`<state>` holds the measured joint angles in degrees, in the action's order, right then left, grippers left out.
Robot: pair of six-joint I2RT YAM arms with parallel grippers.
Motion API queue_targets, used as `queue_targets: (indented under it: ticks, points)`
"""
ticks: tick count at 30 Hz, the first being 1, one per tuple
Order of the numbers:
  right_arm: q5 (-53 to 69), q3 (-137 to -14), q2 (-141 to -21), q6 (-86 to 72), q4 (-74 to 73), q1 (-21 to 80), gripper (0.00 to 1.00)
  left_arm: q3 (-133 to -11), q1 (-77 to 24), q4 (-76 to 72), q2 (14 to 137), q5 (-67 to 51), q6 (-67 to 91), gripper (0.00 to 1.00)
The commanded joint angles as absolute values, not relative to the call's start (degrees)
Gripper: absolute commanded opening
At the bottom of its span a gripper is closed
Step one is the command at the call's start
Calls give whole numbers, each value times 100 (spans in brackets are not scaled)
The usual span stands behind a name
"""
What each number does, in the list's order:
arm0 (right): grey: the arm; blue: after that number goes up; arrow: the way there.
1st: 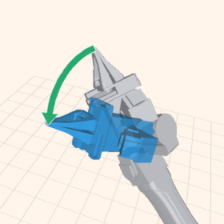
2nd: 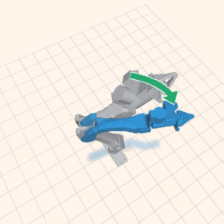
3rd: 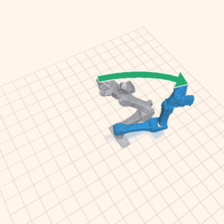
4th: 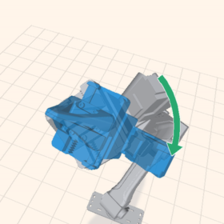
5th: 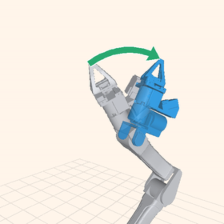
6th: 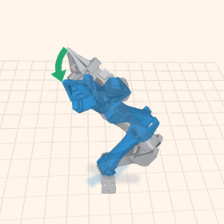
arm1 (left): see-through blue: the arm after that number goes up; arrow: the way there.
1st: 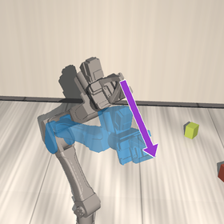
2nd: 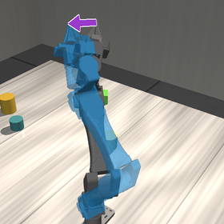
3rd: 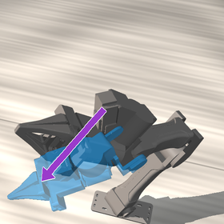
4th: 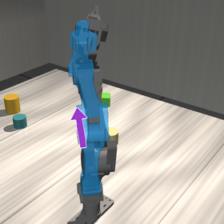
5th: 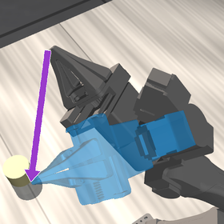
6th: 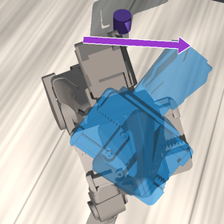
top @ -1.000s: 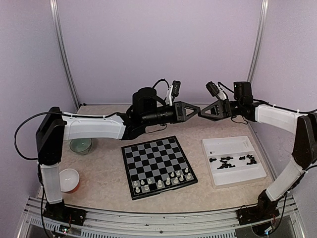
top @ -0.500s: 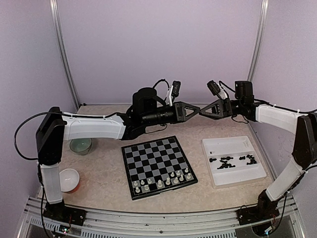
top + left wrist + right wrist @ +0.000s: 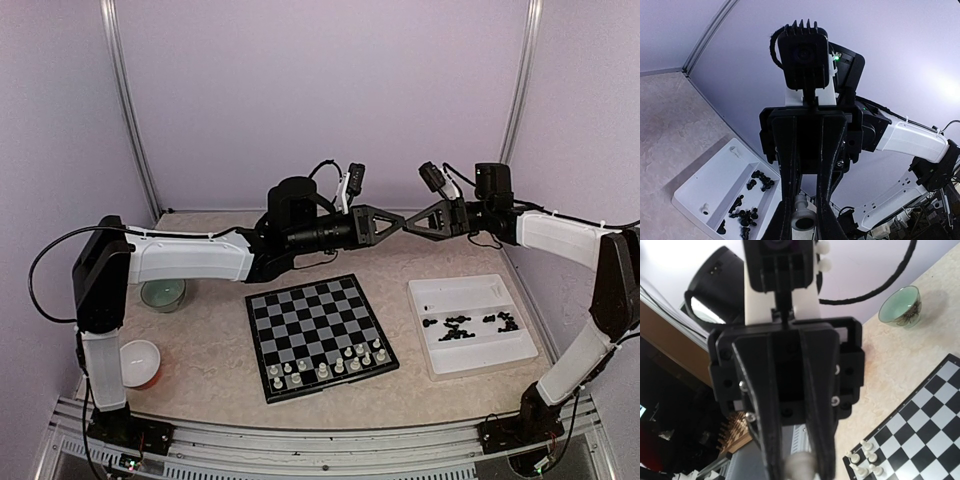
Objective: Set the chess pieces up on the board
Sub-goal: Pass from the left arm to the right, then place the pawn at e2.
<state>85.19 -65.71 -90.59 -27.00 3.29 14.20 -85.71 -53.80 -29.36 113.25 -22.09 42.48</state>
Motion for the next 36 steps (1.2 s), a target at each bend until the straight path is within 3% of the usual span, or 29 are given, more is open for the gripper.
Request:
queue_targets:
  ticks: [1, 14, 19, 22, 25, 28, 30, 36]
  points:
    - [8540, -6637, -9096, -2729, 477, 1362, 17, -8625, -5410, -2945, 11361, -2250, 4264, 11]
    - [8401, -6881, -9156, -2365, 88, 1301, 7, -8633, -5414, -2926, 11401, -2261, 4309, 14]
    - [7576, -7581, -9178, -642, -1880, 1301, 4, -8610, -5392, -2557, 11248, -2055, 4056, 37]
    - [6812, -7860, -9138, 259, -2684, 1360, 3, -8459, -5326, -2117, 10889, -1748, 3703, 46]
    - [5961, -8060, -9090, 1016, -3295, 1643, 3, -8122, -5232, -1600, 10309, -1353, 3261, 63]
    - [5153, -8083, -9036, 1495, -3565, 2072, 3, -7859, -5059, -853, 9765, -921, 2690, 66]
    - [4692, -8107, -9035, 1816, -3721, 2395, 3, -7853, -4928, -200, 9372, -334, 2099, 97]
    - [3556, -8485, -9286, 2698, -4344, 3394, 3, -7794, -4732, 1011, 8410, 1596, 891, 99]
